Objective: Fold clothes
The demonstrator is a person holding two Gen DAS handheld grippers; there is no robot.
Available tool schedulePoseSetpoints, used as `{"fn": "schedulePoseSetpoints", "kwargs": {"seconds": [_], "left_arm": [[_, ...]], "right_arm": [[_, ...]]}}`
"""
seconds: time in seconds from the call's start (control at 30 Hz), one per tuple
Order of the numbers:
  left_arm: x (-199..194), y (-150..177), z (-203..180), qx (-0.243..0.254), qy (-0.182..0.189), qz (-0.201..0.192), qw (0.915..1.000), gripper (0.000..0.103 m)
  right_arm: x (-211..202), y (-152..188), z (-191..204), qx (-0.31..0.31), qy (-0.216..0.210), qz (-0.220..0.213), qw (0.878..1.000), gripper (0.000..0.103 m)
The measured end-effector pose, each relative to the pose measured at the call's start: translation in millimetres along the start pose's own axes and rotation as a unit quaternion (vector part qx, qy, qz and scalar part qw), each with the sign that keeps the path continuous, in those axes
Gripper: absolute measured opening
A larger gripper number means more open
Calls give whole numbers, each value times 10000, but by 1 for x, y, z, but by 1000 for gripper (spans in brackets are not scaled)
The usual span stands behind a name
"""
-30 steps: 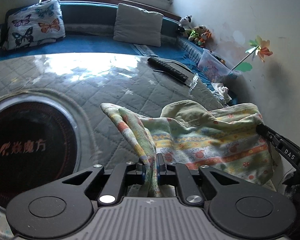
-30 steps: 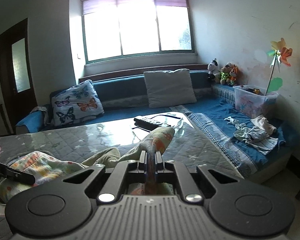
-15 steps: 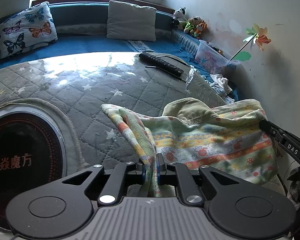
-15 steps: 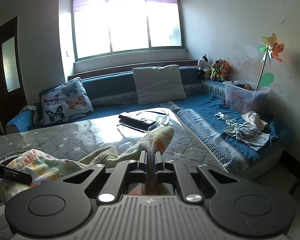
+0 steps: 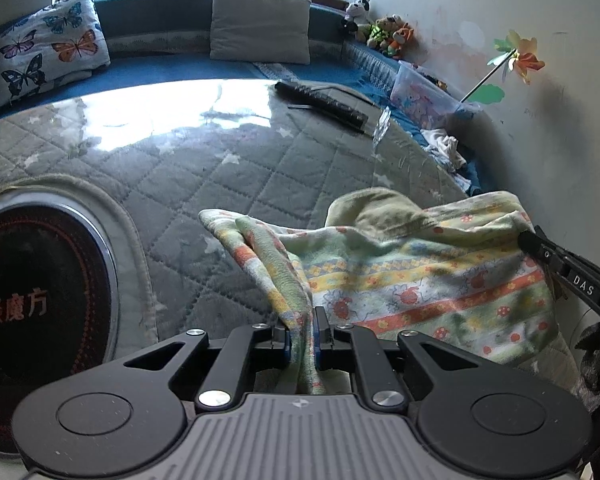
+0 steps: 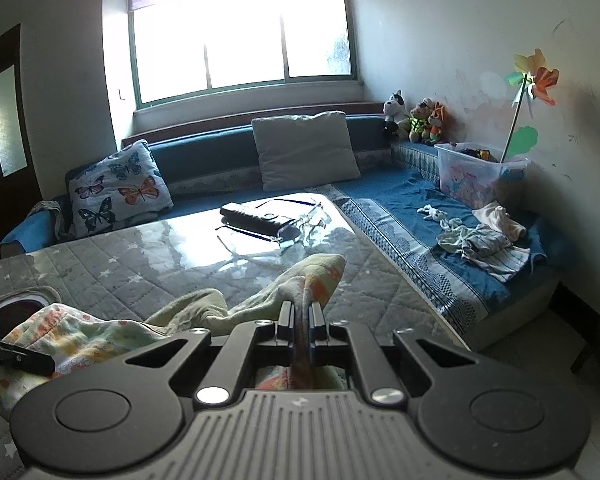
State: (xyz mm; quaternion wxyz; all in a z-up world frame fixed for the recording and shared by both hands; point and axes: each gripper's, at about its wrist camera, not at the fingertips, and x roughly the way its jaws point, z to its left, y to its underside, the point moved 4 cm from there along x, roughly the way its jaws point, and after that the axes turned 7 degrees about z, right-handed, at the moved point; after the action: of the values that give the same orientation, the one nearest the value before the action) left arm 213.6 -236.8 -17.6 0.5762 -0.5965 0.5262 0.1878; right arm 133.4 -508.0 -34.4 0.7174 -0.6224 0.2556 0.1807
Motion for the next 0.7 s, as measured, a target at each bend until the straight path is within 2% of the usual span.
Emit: {"fn": "schedulePoseSetpoints", "kwargs": {"seconds": [0.27, 0.5, 0.57, 0.7], "left_arm": [[10, 5, 6, -37, -33, 128, 9999, 13], [14, 9, 10, -69, -129, 169, 9997, 19], [15, 10, 12, -80, -160, 181, 9997, 24], [14, 12, 16, -105, -285, 165, 9994, 43]], "right_arm": [[11, 5, -4, 62, 113, 197, 9997, 6], [21, 11, -8, 76, 246, 391, 9989, 7], [22, 12, -9, 97, 276, 441, 9986, 11], [19, 14, -7, 117, 286, 427, 9986, 13]]}}
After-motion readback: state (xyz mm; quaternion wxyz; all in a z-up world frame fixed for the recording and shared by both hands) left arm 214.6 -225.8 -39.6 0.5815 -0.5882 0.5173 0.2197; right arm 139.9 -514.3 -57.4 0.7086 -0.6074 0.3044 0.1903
